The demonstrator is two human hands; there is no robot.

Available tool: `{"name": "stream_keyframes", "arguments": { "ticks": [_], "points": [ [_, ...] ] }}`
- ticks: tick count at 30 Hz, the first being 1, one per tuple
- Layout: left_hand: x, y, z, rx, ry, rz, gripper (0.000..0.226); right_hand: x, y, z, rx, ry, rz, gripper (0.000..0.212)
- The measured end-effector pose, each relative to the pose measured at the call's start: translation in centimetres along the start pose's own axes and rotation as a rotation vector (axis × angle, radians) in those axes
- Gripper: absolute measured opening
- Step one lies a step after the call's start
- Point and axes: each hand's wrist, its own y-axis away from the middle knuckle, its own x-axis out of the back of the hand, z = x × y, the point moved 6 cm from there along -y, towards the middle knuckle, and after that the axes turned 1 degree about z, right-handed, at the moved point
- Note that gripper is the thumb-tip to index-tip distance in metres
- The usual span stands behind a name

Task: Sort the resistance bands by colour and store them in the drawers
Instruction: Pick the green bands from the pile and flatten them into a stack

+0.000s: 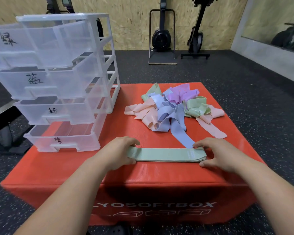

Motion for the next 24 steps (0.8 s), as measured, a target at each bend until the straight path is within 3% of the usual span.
{"name": "stream_keyframes", "arguments": {
  "ticks": [16, 24],
  "points": [
    [-0.3, -0.5, -0.2, -0.007, -0.009, -0.044, 0.078, 0.2, -0.7, 1.0, 0.001, -0.022, -0.016, 0.069],
    [0.2, -3.5, 1.4, -0.059, 0.086, 0.154, 0.055, 2.4, -3.8, 2.1, -0.046, -0.057, 0.269, 0.04]
  ]
}}
